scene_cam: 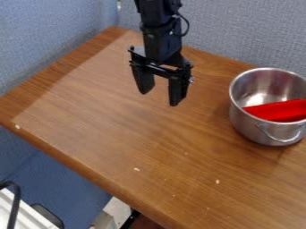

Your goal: Put the red object in the metal pot

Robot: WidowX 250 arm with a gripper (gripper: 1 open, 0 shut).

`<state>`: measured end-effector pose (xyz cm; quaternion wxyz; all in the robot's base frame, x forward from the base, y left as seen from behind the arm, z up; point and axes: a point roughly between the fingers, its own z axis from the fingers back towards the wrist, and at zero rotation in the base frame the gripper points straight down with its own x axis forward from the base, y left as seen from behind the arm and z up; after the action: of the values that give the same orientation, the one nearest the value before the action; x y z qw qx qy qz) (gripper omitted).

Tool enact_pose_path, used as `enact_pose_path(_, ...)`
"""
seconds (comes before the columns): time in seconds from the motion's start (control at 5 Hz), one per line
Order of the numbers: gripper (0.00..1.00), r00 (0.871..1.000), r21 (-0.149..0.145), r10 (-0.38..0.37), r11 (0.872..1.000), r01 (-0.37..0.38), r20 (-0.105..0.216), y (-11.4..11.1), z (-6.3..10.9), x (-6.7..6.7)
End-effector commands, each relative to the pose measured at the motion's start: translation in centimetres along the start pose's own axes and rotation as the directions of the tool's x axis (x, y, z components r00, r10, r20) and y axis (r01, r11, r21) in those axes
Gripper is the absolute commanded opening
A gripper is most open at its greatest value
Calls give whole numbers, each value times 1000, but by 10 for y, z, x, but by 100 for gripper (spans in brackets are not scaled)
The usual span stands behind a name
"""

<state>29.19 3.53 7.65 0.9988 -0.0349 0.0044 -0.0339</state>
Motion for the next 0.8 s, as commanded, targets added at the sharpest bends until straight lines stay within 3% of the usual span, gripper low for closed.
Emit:
enact_pose_path(0.0, 100, 999, 8, 36, 999, -36, 32, 6, 9, 6)
enact_pose_path(0.6, 100, 992, 7, 128, 992, -128, 21, 14, 3, 4)
